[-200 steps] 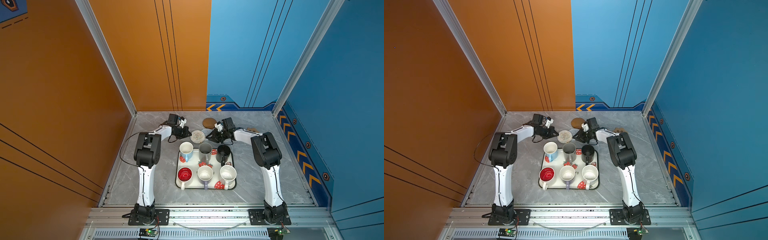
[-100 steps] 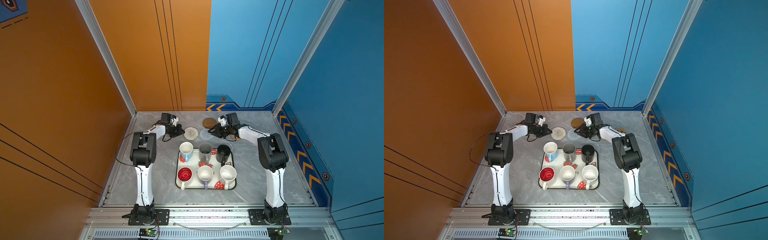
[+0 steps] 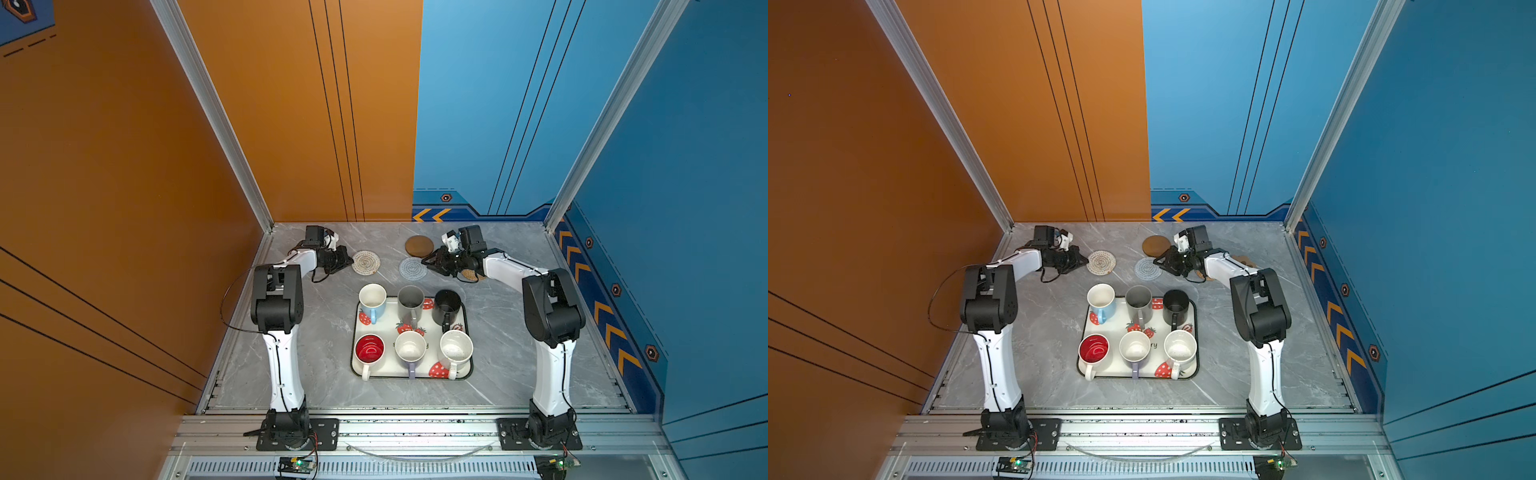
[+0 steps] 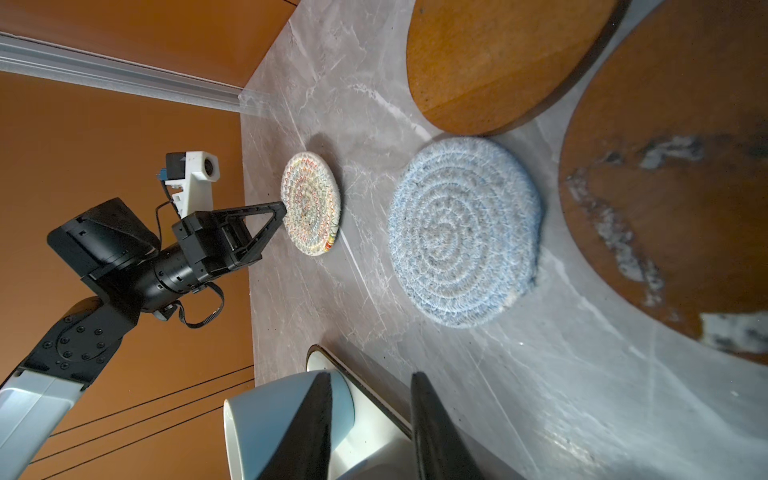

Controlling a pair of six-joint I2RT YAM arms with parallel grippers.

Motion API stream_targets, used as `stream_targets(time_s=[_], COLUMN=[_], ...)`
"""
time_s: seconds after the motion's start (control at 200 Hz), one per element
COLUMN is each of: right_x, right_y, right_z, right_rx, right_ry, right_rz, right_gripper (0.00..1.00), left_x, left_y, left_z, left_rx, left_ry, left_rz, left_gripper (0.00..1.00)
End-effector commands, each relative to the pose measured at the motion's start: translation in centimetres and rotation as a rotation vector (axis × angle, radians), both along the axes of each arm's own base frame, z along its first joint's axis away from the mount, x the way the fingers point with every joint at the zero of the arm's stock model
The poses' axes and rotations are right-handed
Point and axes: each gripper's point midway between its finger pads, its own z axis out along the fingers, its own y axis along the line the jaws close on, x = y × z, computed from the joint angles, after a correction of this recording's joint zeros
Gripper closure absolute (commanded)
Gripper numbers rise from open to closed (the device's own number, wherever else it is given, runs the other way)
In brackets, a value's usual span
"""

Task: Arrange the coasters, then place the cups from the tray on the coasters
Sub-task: 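Drag the multicolour coaster with the left gripper away from the other coasters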

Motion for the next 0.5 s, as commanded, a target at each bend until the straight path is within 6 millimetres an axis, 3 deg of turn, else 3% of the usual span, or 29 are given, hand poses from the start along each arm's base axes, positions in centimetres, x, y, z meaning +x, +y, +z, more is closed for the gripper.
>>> stream_targets(time_s=[0.0,0.306,0.491], right_x=[-0.2,-0.1,0.1], right_y=[-0.5,-1.0,-1.2], right_z=[1.5,1.6,1.7], right_rx=[0.01,0.01,0.005], right_ry=[-0.015,-0.013,-0.02], right_rz=[-0.014,-0.026,-0.03], right_gripper=[0.69,0.69,0.64], left_x=[0.3,0.4,0.6], left_y=[1.1,2.5,2.6], left_z=[-0.5,-1.5,-1.2], left_rx=[0.012,0.017,0.016], left_ry=[0.014,0.05,0.044], left_rz=[0.028,0.055,0.06], left_gripper=[1.0,1.0,0.64])
